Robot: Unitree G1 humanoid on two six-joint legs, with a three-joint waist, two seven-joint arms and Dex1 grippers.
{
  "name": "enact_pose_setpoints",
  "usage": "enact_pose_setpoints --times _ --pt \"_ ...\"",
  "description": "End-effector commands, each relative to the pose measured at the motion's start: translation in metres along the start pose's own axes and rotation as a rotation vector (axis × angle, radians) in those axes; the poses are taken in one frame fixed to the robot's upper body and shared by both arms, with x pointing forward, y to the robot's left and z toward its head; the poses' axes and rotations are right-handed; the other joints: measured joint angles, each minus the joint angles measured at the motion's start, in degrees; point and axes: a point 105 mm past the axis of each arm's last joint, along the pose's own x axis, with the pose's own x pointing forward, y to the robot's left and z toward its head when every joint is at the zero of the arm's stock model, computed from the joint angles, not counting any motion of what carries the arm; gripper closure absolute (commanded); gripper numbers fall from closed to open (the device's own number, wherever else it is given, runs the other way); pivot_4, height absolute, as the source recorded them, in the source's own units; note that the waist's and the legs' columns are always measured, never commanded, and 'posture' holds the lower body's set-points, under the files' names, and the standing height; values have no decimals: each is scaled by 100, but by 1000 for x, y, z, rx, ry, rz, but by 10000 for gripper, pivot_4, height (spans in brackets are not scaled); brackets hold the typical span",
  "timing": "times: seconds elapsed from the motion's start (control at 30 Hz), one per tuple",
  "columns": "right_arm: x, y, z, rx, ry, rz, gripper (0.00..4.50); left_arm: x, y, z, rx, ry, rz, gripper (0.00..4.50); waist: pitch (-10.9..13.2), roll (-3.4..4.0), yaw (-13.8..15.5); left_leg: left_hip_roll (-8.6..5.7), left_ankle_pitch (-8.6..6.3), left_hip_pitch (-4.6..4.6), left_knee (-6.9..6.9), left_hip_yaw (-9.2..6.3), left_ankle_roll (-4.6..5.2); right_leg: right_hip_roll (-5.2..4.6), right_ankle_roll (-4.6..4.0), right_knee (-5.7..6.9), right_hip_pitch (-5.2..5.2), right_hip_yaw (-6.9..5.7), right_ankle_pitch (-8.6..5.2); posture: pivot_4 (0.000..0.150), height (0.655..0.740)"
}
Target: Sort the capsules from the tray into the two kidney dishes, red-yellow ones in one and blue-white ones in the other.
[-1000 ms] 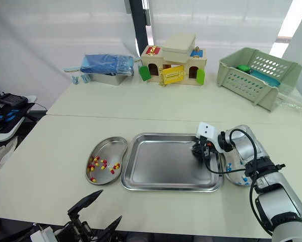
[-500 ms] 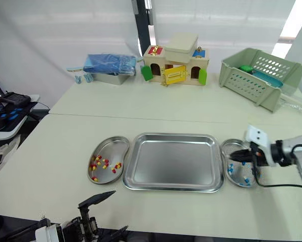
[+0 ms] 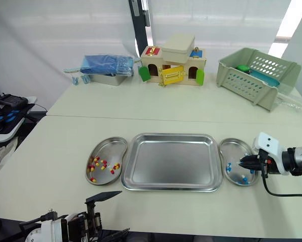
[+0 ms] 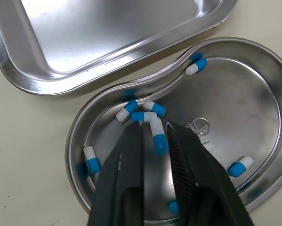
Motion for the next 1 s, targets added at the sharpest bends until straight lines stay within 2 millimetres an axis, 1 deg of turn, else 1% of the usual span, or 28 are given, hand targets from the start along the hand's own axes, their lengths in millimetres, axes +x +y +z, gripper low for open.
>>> enact_pose_setpoints --times 0.03,0.2,0.27,0.3,0.37,0.47,0.53,0.57,0.6,0.7,0.77,0.87,0.93,1.0 --pt "-6 -2 6 -10 -22 -13 24047 -2 2 3 10 -8 25 0 0 0 2 0 0 0 0 0 0 0 0 0 0 0 0 1500 7400" --pt "-4 -4 8 -8 -42 -17 9875 -5 5 5 14 7 62 0 0 -1 5 0 0 0 0 0 0 0 0 -1 0 0 0 1500 7400" --pt "-5 -7 13 3 -91 -36 3094 -5 5 8 2 19 67 0 0 -1 1 0 0 1 0 0 1 0 0 -1 0 0 0 1500 7400" --pt "-7 -9 13 15 -115 -48 385 -3 7 11 7 19 76 0 2 -3 2 1 0 0 0 0 0 0 0 -1 1 0 0 1500 7400" --pt "-12 -11 9 48 -150 -65 385 -1 18 14 14 66 110 0 4 -7 18 0 0 -1 0 -1 0 0 0 -1 1 0 0 1500 7400" --pt "-23 -15 3 122 -253 -98 385 -5 48 12 2 215 205 0 8 -15 61 -1 0 -2 0 -8 1 0 0 -2 3 -7 0 1500 7400" --pt "-30 -20 -10 158 -269 -139 385 -18 75 9 16 355 293 0 8 -15 62 -1 -1 -1 -1 -9 2 1 0 -2 5 -6 0 1500 7400" --pt "-34 -22 -16 178 -277 -160 385 -24 88 11 22 408 327 0 10 -17 54 -2 -1 -1 0 -10 2 1 0 -2 6 -8 0 1500 7400" --pt "-38 -25 -22 206 -281 -177 385 -34 103 14 13 469 386 0 9 -17 30 -2 -1 -1 -1 -11 2 1 0 -2 5 -8 0 1500 7400" --pt "-45 -32 -35 261 -283 -221 385 -60 137 24 -13 581 529 0 11 -17 -10 -1 0 1 -3 -8 0 1 0 2 2 -4 0 1500 7400" --pt "-50 -40 -38 281 -300 -263 385 -86 156 32 -39 710 589 0 12 -17 -63 2 0 5 -5 -8 1 5 -1 9 -1 -3 -1 1500 7400" --pt "-51 -47 -40 290 -310 -299 385 -121 173 44 -94 845 667 0 17 -3 -150 2 0 10 -9 -4 2 6 -4 17 -4 3 -3 1500 7400" --pt "-49 -50 -43 290 -302 -316 385 -137 180 50 -106 891 702 0 18 -2 -165 2 -1 13 -12 -1 2 6 -5 18 -6 6 -4 1500 7400" --pt "-46 -51 -48 285 -286 -326 385 -155 186 56 -110 900 737 0 19 -1 -164 2 -1 12 -14 0 2 6 -5 17 -8 7 -5 1500 7400"
